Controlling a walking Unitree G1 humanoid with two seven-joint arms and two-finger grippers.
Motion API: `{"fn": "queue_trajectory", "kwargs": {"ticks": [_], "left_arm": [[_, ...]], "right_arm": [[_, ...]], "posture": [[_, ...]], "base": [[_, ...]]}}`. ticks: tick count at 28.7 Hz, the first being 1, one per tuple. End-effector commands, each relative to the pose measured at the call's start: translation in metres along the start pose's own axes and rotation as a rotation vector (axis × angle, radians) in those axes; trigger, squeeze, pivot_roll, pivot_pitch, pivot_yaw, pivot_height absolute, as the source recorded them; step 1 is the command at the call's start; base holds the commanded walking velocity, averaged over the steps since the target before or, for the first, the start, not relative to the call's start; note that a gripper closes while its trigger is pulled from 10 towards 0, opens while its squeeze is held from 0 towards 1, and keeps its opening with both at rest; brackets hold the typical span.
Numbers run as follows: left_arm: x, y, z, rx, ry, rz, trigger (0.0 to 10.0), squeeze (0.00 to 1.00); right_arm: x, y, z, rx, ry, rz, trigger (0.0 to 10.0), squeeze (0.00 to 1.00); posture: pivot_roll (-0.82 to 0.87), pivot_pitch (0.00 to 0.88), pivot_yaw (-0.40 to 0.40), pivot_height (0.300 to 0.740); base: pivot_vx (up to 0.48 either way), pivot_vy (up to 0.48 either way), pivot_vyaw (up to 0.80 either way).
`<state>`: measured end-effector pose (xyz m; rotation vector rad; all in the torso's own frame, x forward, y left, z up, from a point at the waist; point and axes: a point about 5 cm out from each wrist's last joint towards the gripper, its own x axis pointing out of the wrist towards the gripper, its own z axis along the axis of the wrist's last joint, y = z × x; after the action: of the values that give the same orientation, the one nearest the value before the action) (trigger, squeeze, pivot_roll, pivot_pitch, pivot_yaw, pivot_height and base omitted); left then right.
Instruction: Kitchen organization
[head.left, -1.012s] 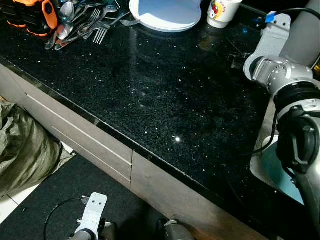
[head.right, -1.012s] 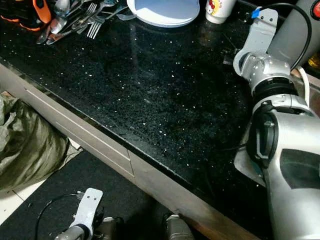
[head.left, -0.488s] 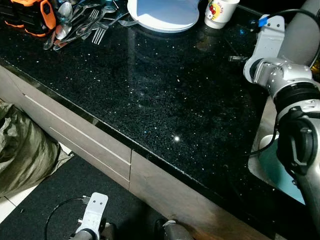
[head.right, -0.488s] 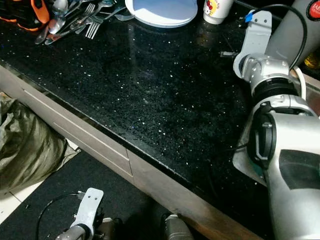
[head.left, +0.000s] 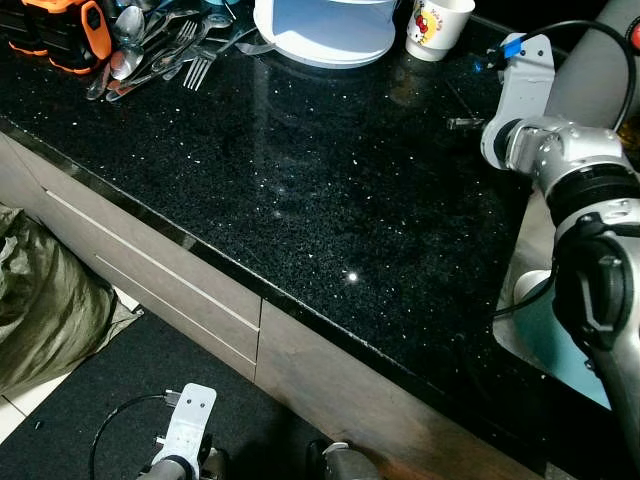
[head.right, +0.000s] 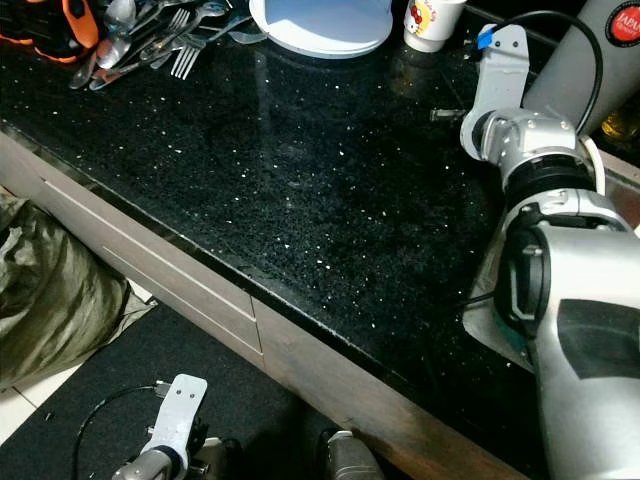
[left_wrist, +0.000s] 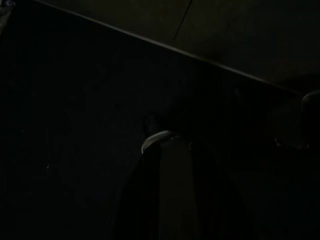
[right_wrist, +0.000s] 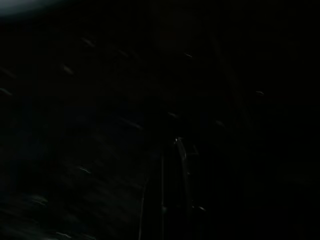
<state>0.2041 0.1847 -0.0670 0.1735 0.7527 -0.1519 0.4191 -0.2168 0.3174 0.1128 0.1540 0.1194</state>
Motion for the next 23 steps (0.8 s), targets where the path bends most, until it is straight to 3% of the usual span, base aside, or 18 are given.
{"fn": "queue_trajectory", "kwargs": {"ticks": [1,2,4,5,12,14,18,19,23], "left_arm": [[-0.003,-0.006,-0.014,-0.015,0.053,-0.014,10.0,0.00],[-0.003,-0.007,-0.014,-0.015,0.053,-0.015,10.0,0.00],[-0.003,-0.007,-0.014,-0.015,0.053,-0.015,10.0,0.00],[-0.003,-0.007,-0.014,-0.014,0.053,-0.015,10.0,0.00],[-0.004,-0.006,-0.015,-0.016,0.055,-0.009,10.0,0.00],[-0.004,-0.006,-0.015,-0.016,0.057,-0.009,10.0,0.00],[-0.004,-0.005,-0.016,-0.016,0.058,-0.011,10.0,0.00],[-0.004,-0.005,-0.016,-0.016,0.058,-0.012,10.0,0.00],[-0.005,-0.005,-0.017,-0.014,0.060,-0.014,10.0,0.00]], "right_arm": [[-0.002,0.001,0.013,0.077,-0.099,0.027,10.0,0.00],[-0.004,0.000,0.020,0.109,-0.152,0.029,10.0,0.58],[-0.004,0.000,0.020,0.109,-0.152,0.029,10.0,0.58],[-0.005,-0.001,0.026,0.125,-0.193,0.030,10.0,1.00],[-0.011,-0.012,0.034,0.027,-0.243,-0.016,10.0,1.00],[-0.012,-0.024,0.026,-0.144,-0.180,-0.114,10.0,1.00],[-0.013,-0.038,0.011,-0.210,-0.096,-0.183,10.0,0.97],[-0.014,-0.043,0.007,-0.204,-0.079,-0.206,10.0,0.00],[-0.021,-0.063,-0.005,-0.135,-0.028,-0.263,10.0,0.00]], "posture": [[0.08,0.258,-0.114,0.740],[0.08,0.260,-0.114,0.740],[0.08,0.260,-0.114,0.740],[0.09,0.260,-0.114,0.740],[0.09,0.268,-0.115,0.740],[0.09,0.270,-0.113,0.740],[0.09,0.274,-0.113,0.740],[0.09,0.277,-0.113,0.740],[0.09,0.280,-0.112,0.740]], "base": [[0.000,0.000,0.00],[0.000,0.000,0.00],[0.000,0.000,0.00],[0.000,0.000,0.00],[0.000,0.000,0.00],[0.000,0.000,0.00],[0.000,0.000,0.00],[0.000,0.000,0.00],[0.000,0.000,0.00]]}}
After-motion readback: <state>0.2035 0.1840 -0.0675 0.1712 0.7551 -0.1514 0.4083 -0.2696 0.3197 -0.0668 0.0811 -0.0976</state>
